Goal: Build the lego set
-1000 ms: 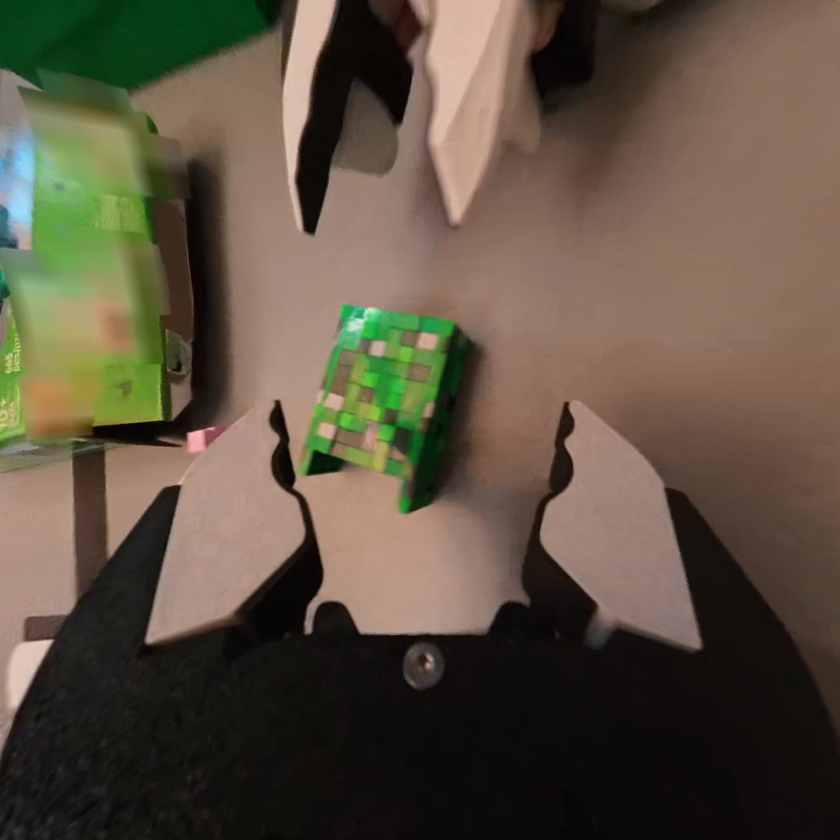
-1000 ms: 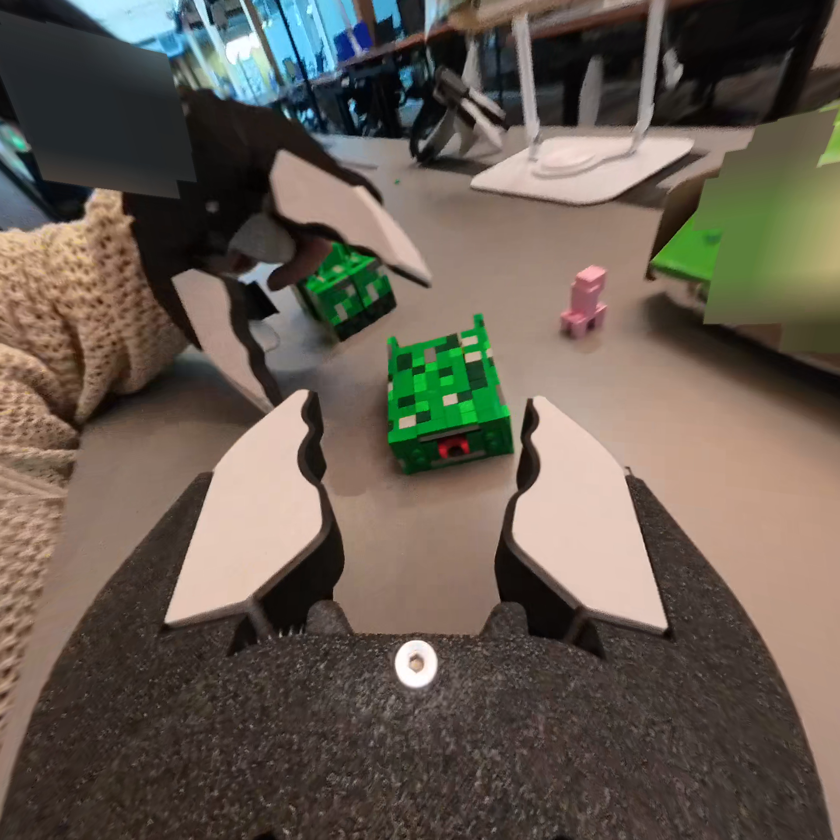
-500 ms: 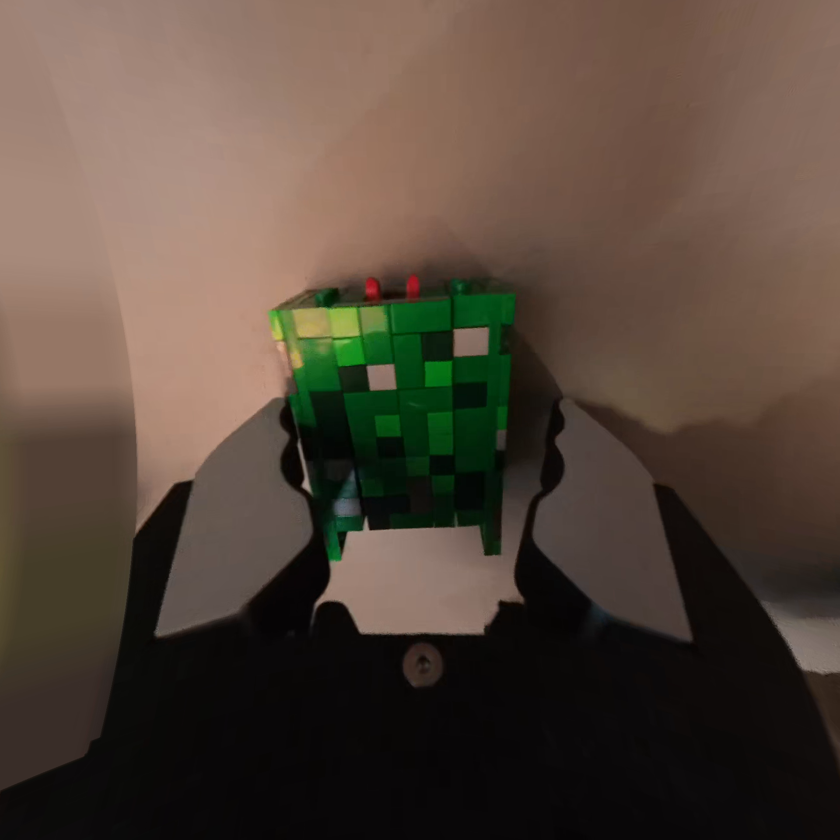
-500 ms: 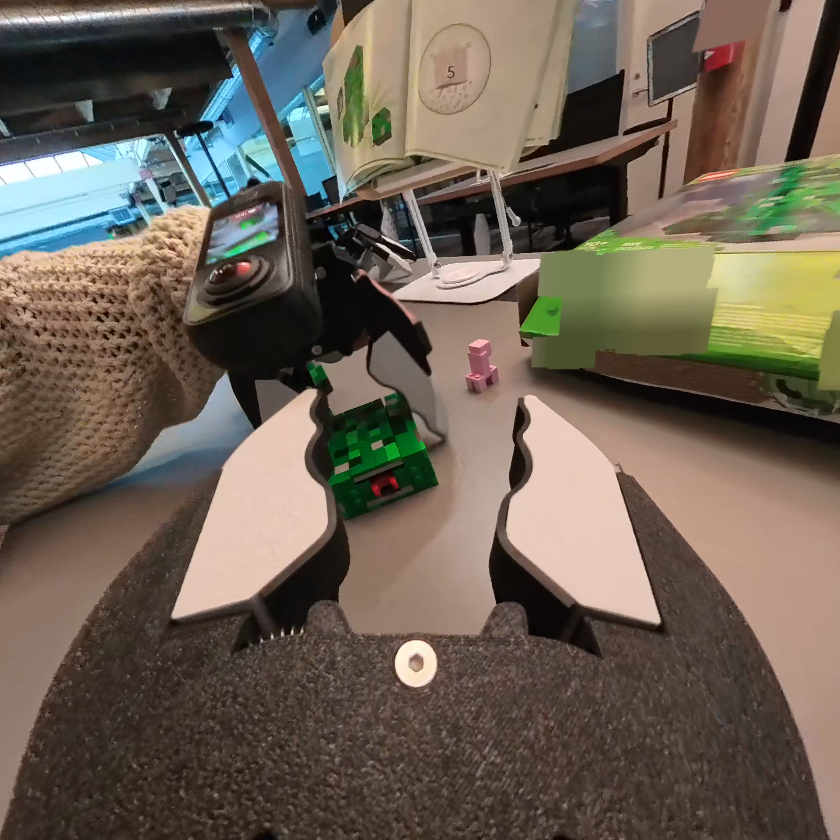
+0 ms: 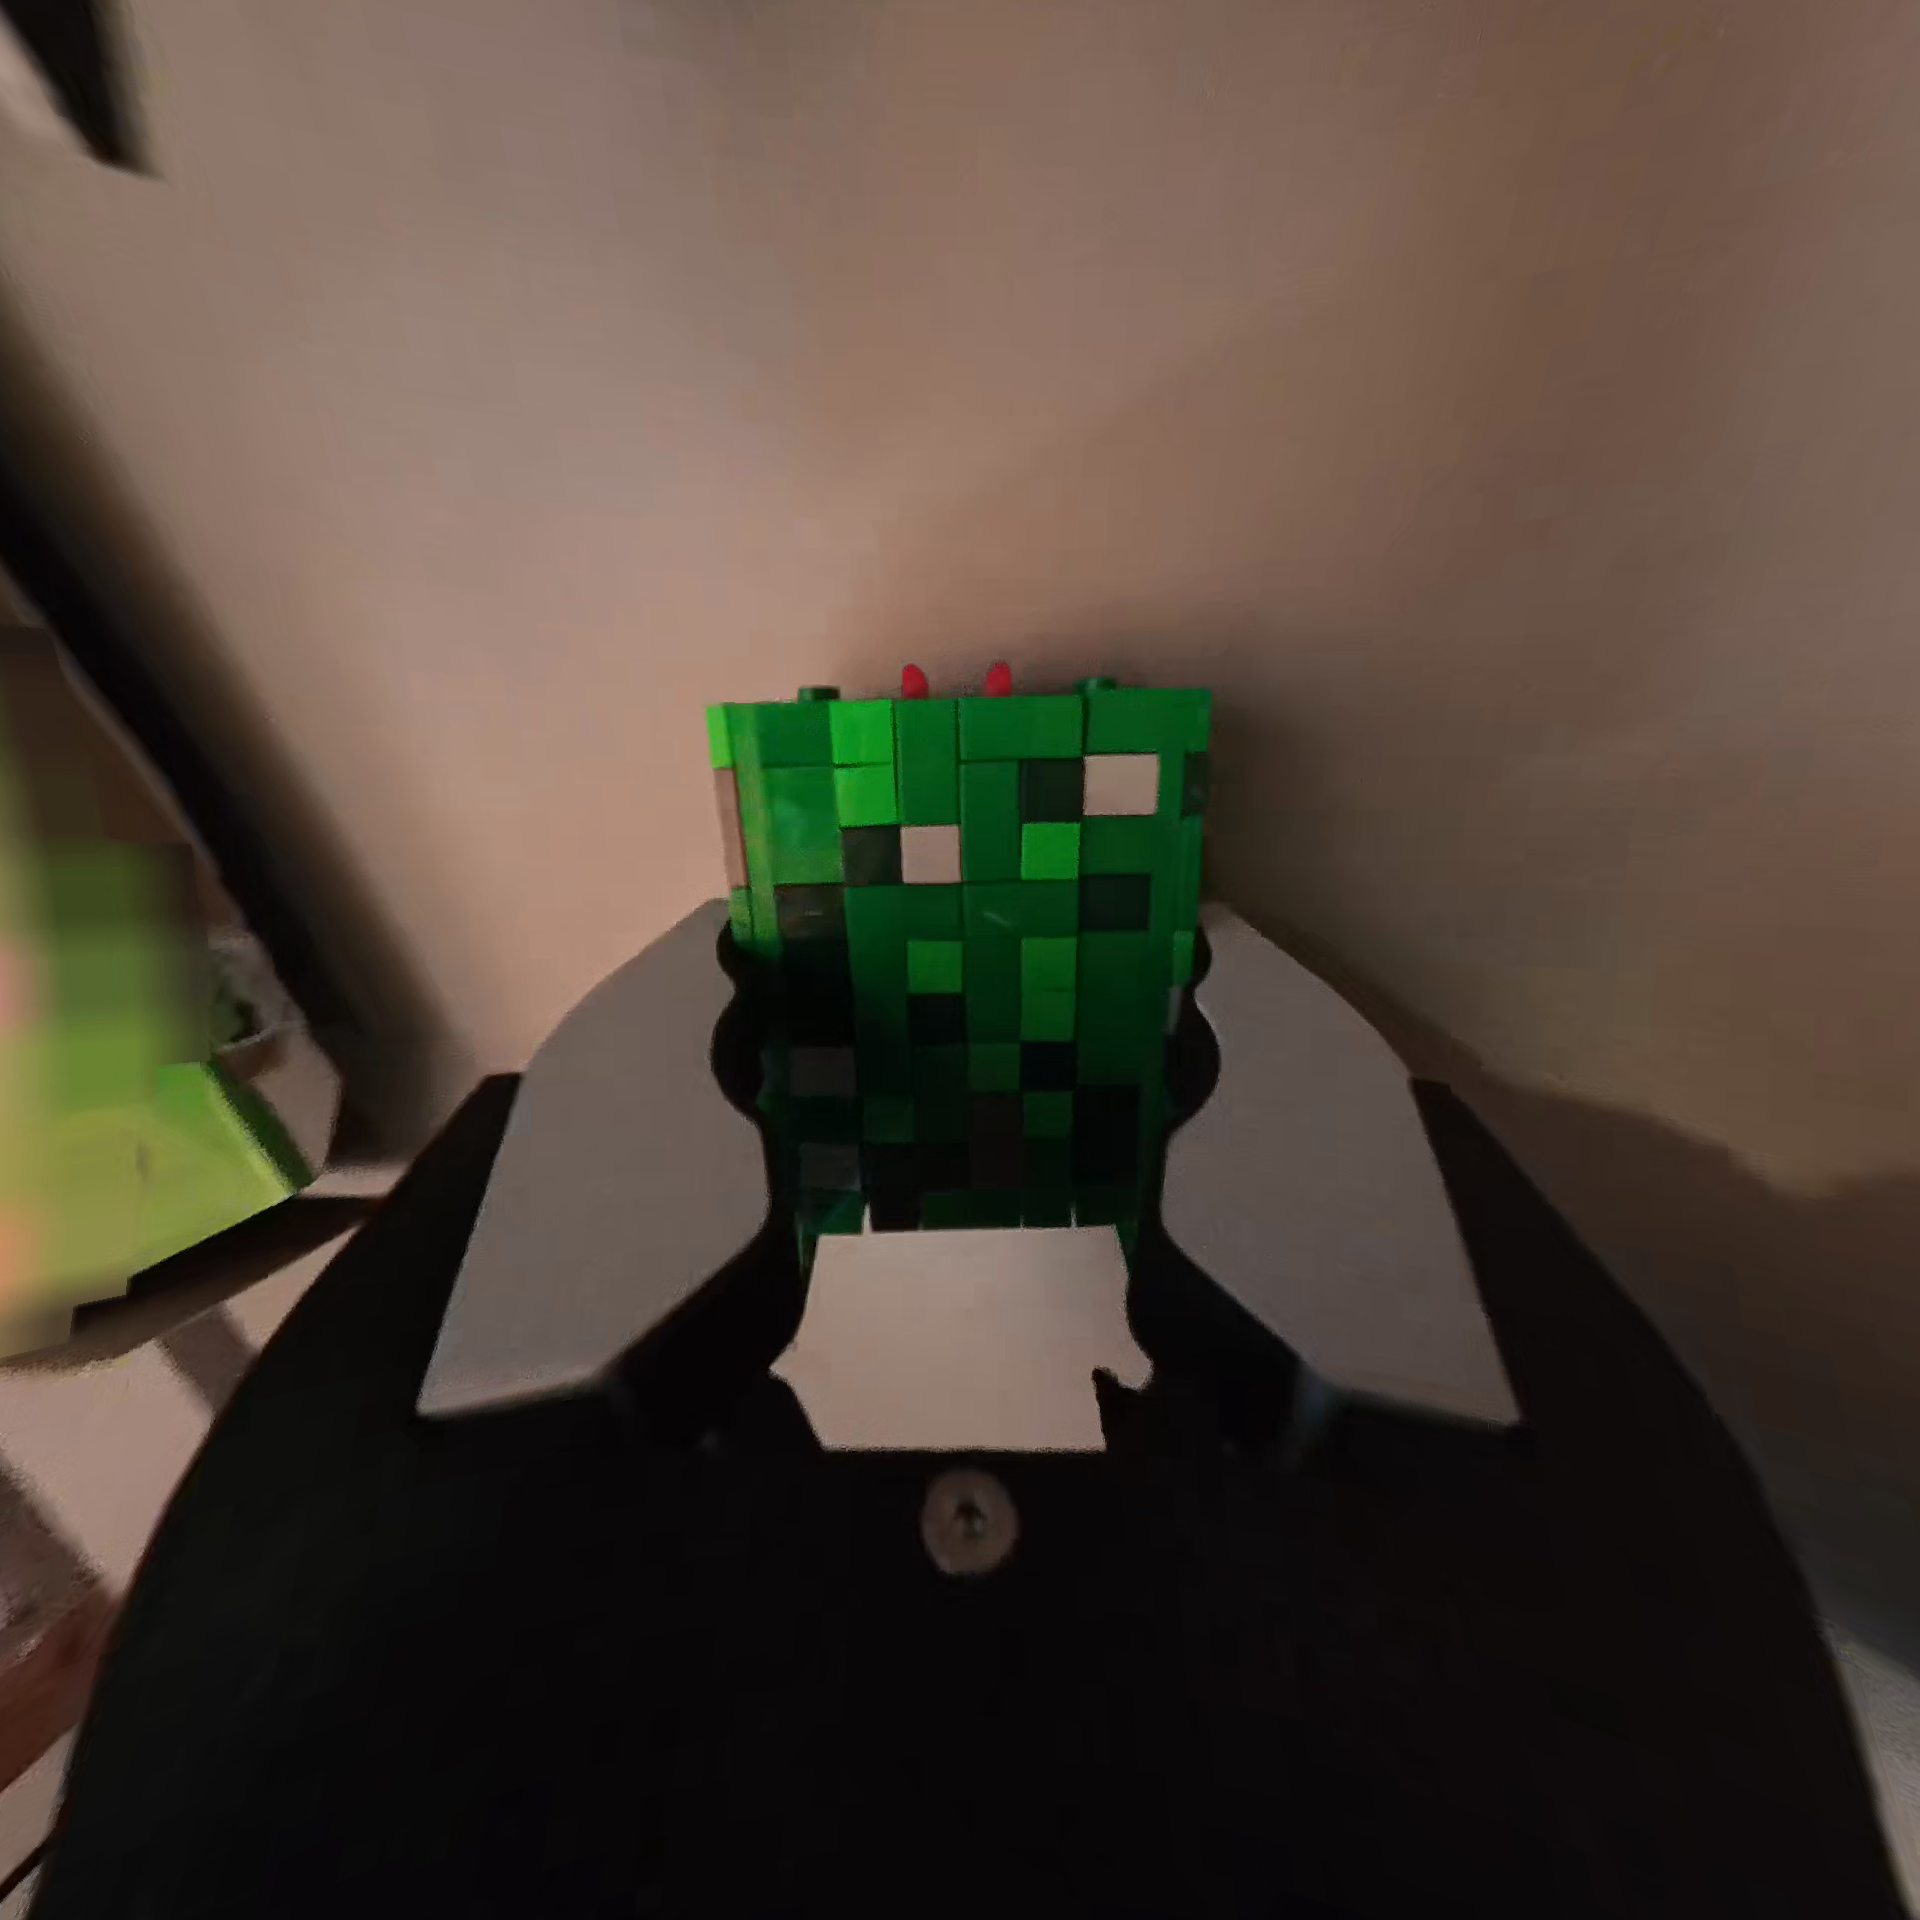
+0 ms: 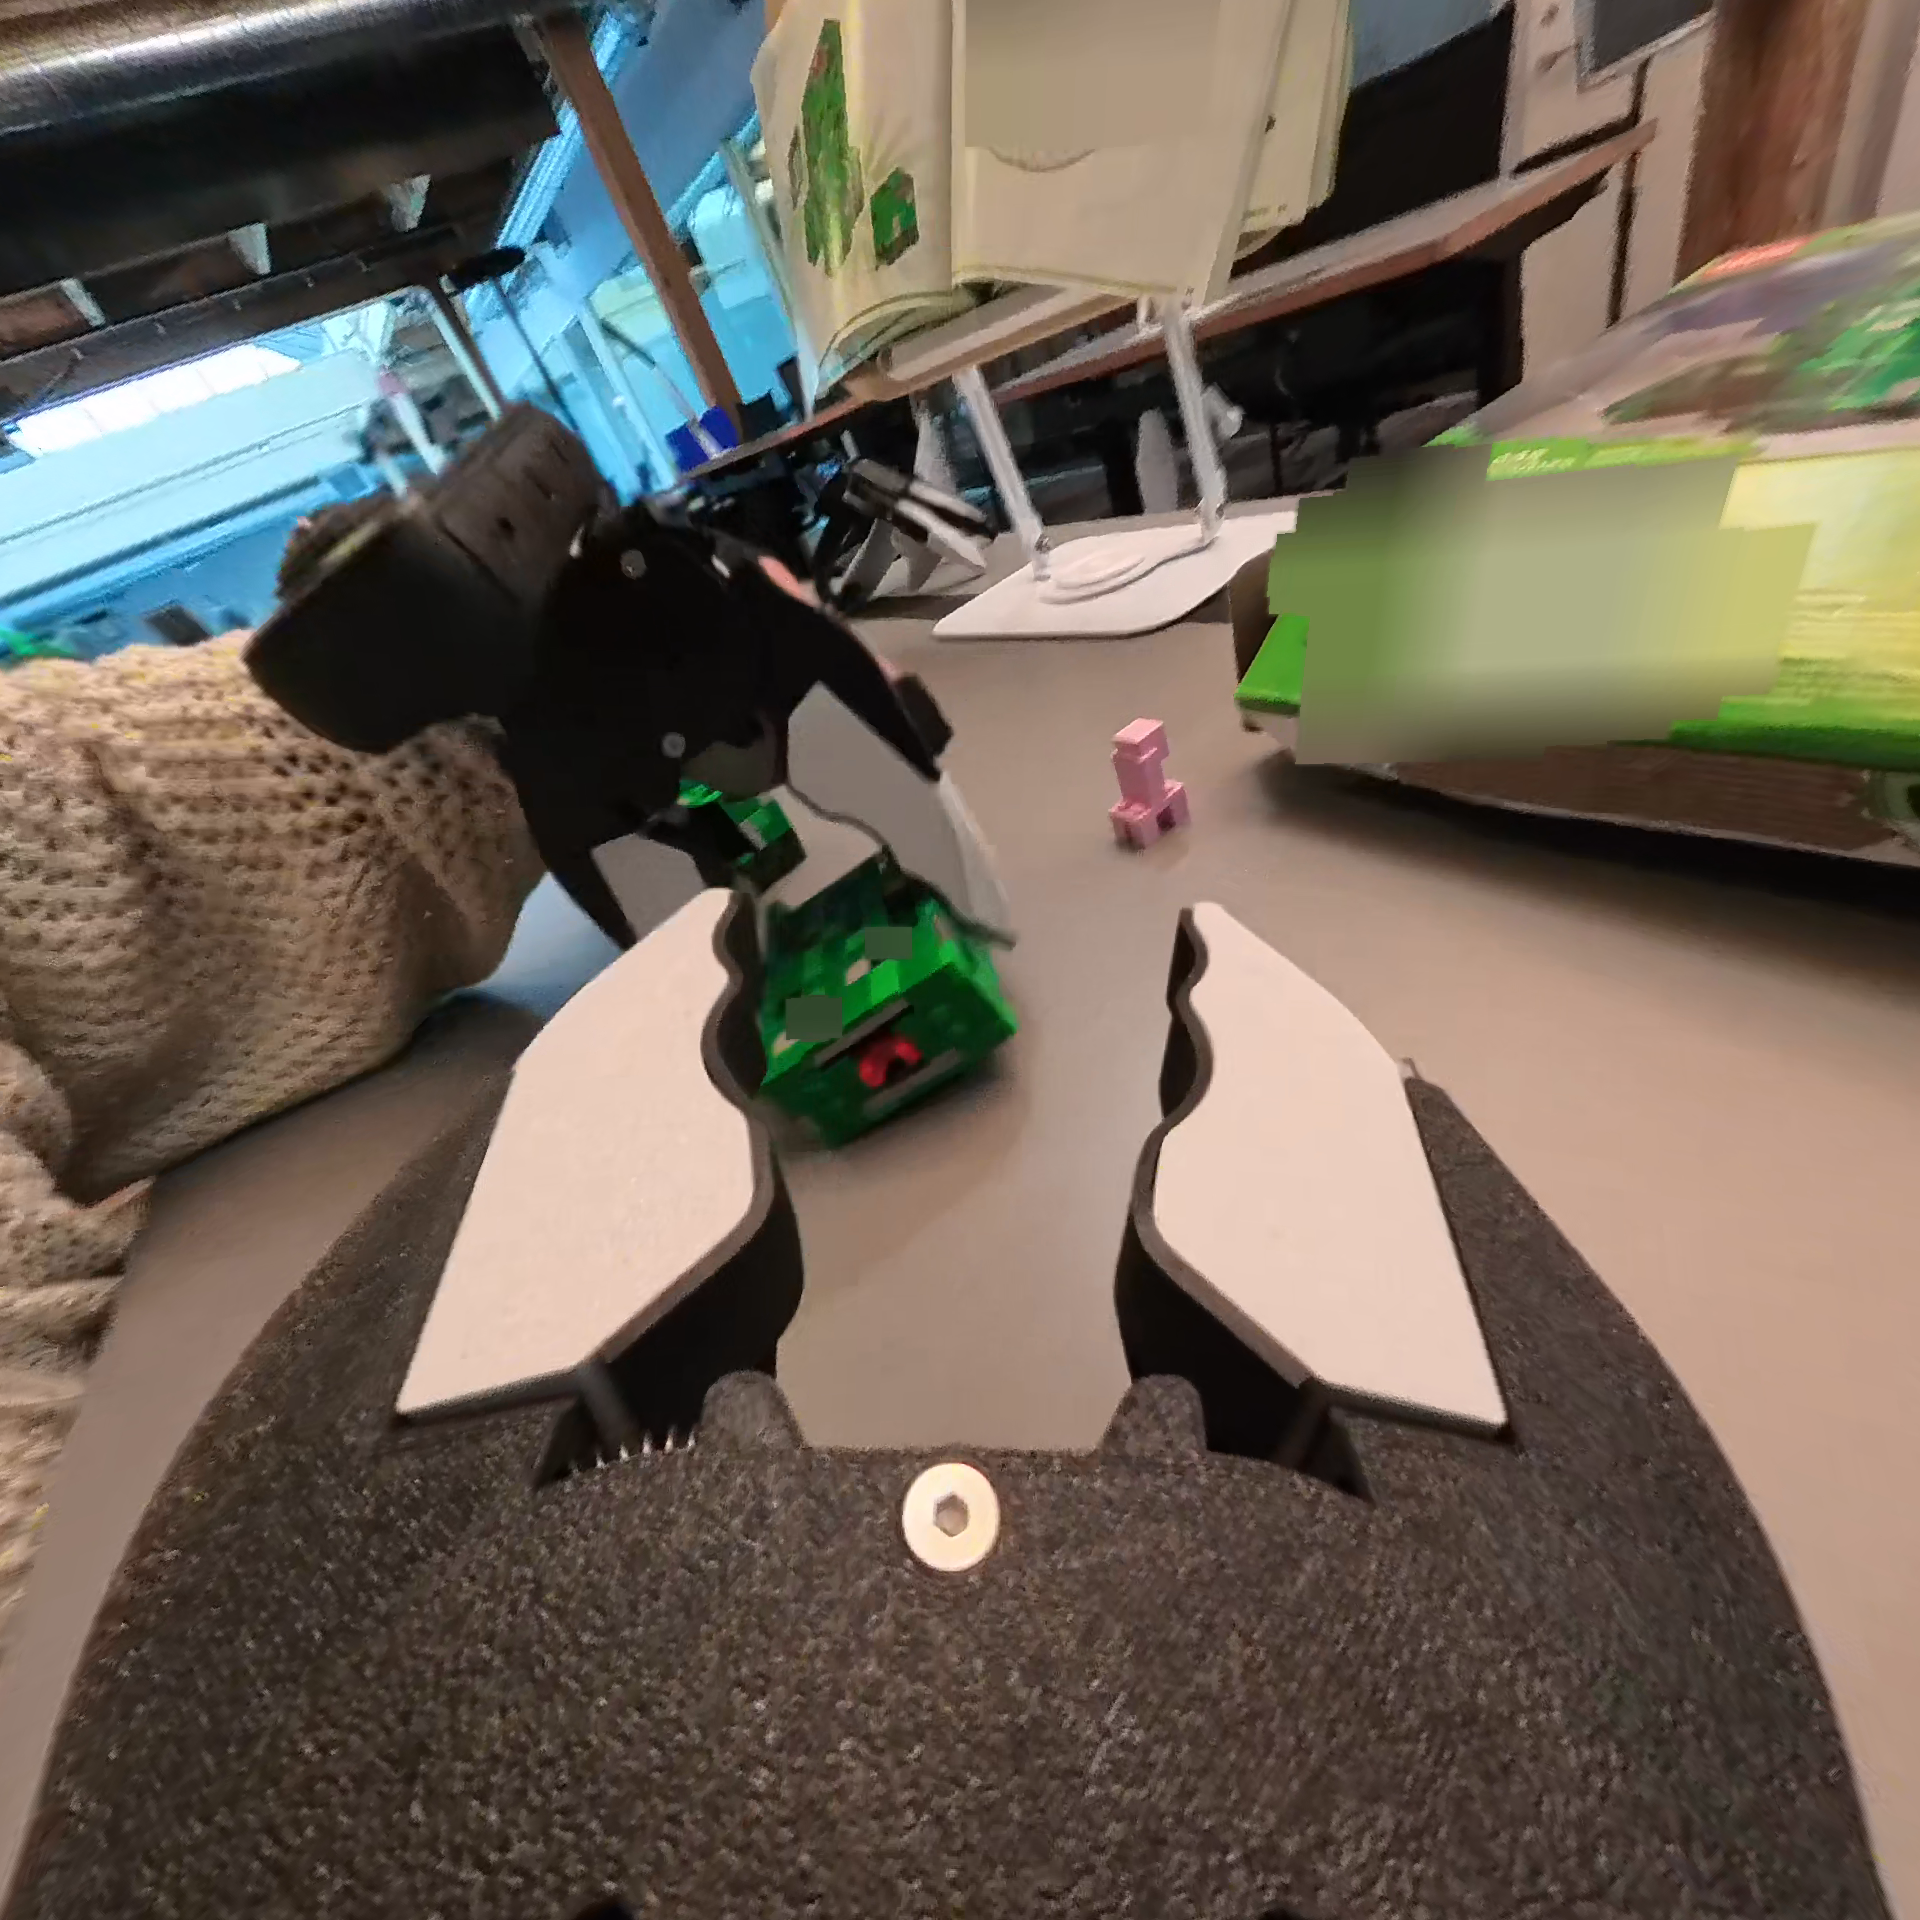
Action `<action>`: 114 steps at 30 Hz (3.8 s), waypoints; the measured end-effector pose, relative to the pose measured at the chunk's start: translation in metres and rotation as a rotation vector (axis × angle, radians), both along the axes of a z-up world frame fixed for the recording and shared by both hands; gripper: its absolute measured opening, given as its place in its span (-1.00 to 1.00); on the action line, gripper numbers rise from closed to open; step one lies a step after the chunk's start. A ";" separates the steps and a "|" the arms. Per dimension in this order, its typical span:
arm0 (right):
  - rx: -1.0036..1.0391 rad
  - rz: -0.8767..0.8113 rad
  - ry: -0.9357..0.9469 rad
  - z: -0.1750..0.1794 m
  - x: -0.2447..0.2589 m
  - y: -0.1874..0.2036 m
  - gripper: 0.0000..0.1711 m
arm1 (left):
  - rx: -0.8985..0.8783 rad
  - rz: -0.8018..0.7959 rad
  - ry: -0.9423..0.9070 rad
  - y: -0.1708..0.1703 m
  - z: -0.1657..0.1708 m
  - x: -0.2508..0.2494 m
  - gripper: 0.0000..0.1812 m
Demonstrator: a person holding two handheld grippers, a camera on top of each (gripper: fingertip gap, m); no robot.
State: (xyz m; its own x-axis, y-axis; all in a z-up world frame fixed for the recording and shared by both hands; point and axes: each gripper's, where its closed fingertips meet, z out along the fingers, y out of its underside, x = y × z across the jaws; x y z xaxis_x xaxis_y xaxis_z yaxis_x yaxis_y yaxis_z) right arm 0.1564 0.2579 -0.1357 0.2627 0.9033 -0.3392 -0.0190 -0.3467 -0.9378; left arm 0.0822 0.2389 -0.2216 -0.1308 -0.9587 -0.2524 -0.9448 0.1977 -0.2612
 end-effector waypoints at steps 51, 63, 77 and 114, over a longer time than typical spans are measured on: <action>0.421 0.415 -0.312 0.108 -0.166 -0.080 -0.57 | 0.260 0.754 -0.767 -0.101 0.043 -0.219 0.12; 0.276 0.273 -0.291 0.110 -0.113 -0.076 -0.57 | 0.219 0.676 -0.655 -0.074 0.025 -0.204 -0.09; 0.337 0.042 -0.520 0.097 0.003 -0.029 -0.57 | 0.126 0.397 -0.681 -0.041 0.025 -0.063 -0.10; -0.099 0.010 -1.064 0.040 0.054 0.026 -0.57 | 0.208 0.129 -1.102 0.041 0.078 0.047 -0.07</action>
State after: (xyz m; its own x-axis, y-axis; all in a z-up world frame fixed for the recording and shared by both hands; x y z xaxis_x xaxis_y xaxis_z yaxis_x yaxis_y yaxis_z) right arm 0.2106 0.2842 -0.0959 0.4597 0.8880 -0.0117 0.7959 -0.4178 -0.4382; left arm 0.1295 0.2801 -0.1440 0.3592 -0.8747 -0.3253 -0.2360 0.2521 -0.9385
